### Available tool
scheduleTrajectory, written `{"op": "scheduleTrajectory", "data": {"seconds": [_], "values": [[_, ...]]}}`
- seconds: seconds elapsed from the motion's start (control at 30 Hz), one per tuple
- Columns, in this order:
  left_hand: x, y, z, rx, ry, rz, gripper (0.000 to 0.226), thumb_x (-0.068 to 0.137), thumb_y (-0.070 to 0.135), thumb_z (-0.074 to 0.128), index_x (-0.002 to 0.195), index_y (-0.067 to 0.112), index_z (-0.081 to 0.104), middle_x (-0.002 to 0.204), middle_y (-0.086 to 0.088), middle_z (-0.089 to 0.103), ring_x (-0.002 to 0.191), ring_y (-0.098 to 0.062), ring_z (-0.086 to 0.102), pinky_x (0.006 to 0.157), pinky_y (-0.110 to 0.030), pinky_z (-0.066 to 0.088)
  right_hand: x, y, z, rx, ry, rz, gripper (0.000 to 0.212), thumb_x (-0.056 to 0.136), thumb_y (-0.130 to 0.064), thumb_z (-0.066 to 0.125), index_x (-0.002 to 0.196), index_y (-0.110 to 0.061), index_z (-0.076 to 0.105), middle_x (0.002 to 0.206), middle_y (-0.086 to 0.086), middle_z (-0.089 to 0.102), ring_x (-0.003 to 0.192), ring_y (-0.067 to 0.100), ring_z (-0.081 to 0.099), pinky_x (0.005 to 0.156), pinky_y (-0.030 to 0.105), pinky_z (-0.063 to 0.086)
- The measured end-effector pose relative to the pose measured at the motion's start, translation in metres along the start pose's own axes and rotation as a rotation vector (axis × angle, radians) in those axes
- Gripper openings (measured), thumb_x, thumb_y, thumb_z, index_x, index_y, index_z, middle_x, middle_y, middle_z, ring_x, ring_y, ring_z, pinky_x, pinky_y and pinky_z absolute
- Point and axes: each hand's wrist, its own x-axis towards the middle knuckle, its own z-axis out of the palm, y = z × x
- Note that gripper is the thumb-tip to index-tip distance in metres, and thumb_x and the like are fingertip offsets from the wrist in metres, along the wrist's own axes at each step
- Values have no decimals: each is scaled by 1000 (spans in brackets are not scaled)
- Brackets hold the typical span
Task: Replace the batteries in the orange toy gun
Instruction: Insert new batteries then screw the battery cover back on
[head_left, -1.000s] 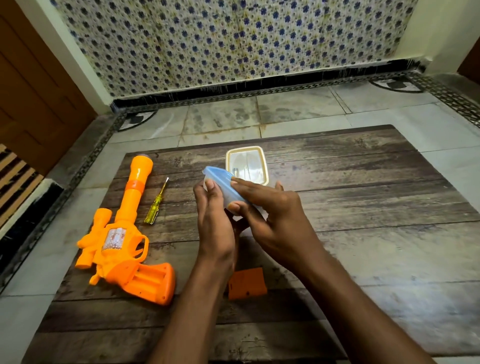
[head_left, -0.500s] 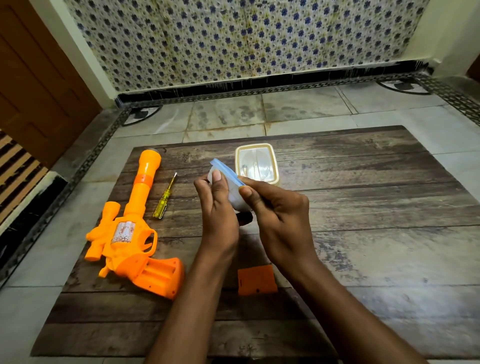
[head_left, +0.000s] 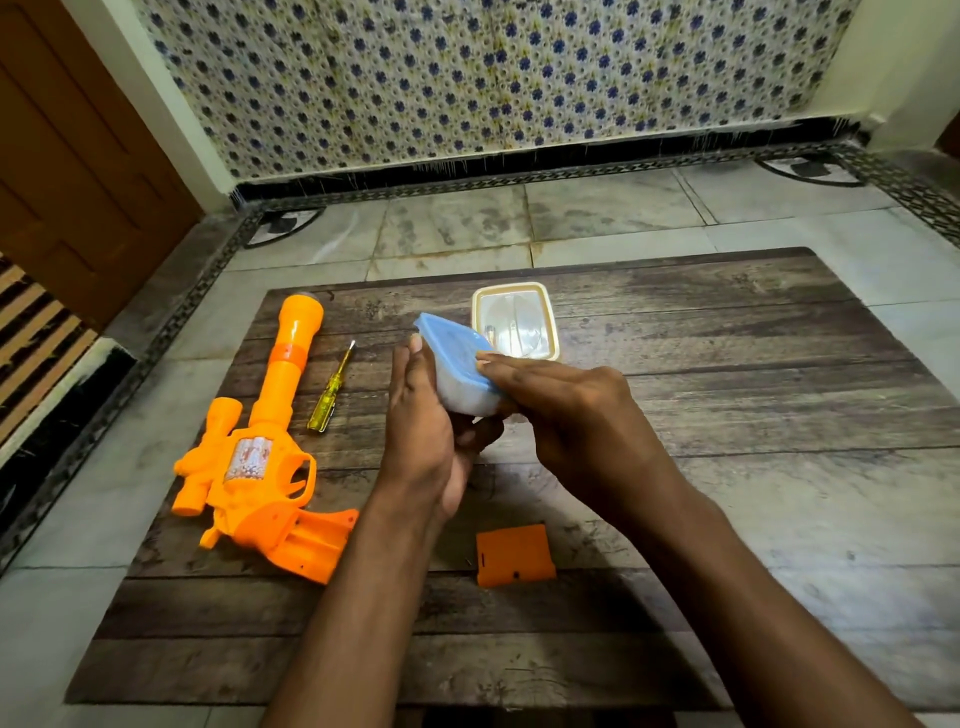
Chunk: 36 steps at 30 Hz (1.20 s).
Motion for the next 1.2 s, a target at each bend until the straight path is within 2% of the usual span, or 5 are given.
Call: {"op": "scheduleTrajectory", "data": {"seconds": [0.4,0.6,0.77,0.93,1.2], "values": [[-3,11,-19,119,-169,-132,50,108,49,32,117,9,60,67,-6,61,38,-9,47,34,-16,22,0,-9,-9,-158,113,38,42,81,22,54,116,7,71,109,21,74,92,32,75,77,40,63],[-8,8,-21,252,-180,-231,45,104,51,40,105,19,70,72,-6,69,46,-12,53,35,-16,22,2,1,-15,-181,338,214,25,92,6,51,108,7,70,97,15,74,83,25,71,77,18,49],[-10,9,-17,138,-213,-302,45,105,45,37,106,14,70,76,-12,66,45,-18,55,29,-13,20,0,12,-27,-184,429,312,16,98,-1,58,108,2,70,97,11,76,84,22,72,70,36,58],[-10,6,-16,40,-238,-343,47,105,45,38,101,12,71,72,-11,62,43,-15,51,29,-13,20,-10,41,-45,-413,395,282,14,91,7,66,102,2,74,88,14,76,71,25,70,68,13,35],[-11,4,-12,39,-271,-331,46,106,44,36,109,12,69,77,-12,64,48,-18,54,30,-14,22,-26,76,-49,-353,265,354,28,74,24,66,89,3,78,87,21,78,73,35,76,68,45,63]]}}
